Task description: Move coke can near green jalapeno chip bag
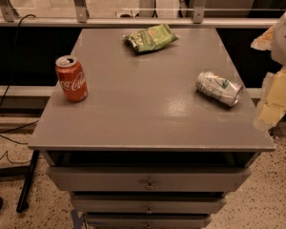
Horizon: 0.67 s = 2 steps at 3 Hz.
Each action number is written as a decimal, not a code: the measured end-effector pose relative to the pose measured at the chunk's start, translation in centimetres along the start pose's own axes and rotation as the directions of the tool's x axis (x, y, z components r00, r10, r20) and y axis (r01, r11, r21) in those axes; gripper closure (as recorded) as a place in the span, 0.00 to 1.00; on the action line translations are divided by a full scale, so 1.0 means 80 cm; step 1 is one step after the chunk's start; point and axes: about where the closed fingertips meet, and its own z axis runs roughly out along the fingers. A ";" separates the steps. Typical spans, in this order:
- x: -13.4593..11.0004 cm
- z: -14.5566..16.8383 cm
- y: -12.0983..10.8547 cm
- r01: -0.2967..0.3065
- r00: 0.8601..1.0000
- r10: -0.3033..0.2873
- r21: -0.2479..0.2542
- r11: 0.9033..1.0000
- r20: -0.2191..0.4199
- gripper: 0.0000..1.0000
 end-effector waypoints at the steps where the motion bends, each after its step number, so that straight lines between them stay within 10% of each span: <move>1: 0.000 0.000 0.000 0.000 1.000 0.000 0.000 1.000 0.000 0.00; 2: -0.057 0.033 -0.007 0.048 0.994 -0.046 -0.018 0.999 0.097 0.00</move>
Offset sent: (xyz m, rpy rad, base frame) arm 0.0470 0.0888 -0.0330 0.1614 -0.0107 0.1460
